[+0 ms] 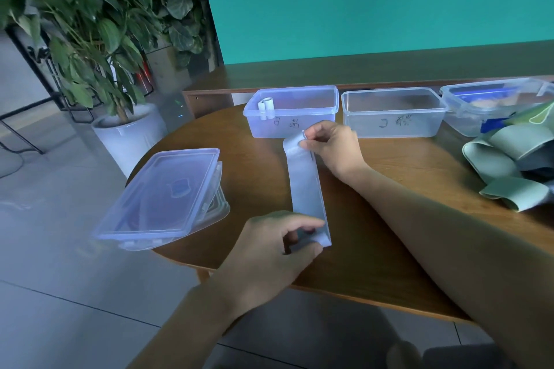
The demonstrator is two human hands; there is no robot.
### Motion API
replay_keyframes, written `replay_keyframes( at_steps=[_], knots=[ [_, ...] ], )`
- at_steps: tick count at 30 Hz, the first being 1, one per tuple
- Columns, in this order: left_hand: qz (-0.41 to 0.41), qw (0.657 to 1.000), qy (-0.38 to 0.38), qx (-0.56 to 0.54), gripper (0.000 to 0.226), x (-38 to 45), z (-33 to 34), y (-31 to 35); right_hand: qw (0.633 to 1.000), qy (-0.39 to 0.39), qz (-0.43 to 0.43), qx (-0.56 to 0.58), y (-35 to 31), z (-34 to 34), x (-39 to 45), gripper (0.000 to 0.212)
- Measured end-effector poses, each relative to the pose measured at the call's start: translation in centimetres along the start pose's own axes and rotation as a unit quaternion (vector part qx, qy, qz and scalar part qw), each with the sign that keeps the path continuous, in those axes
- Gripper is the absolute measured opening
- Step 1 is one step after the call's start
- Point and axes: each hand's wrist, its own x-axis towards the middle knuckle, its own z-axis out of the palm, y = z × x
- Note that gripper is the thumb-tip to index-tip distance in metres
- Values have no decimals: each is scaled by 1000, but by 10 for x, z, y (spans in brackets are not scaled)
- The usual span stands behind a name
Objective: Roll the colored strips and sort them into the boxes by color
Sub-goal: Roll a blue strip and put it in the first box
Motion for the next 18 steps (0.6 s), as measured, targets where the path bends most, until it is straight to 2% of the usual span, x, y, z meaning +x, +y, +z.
replay_keyframes(
  at_steps=[5,8,12,15,18],
  knots=[
    [19,1000,18,18,17,4,4,-1,999,6,23,33,2,5,13,19],
    [9,1000,13,1,17,5,4,-3,999,-13,34,-16,7,6,17,19],
    [-48,996,7,-73,17,2,4,-4,994,-40,57,-79,5,-4,4,27],
    [-73,989,69,-106,14,-1,8,-1,988,-36,49,-139,-5,-22,-28,35],
    [-69,984,126,-110,12,-7,19,5,991,-64,11,-119,-19,-40,-73,26]
  ],
)
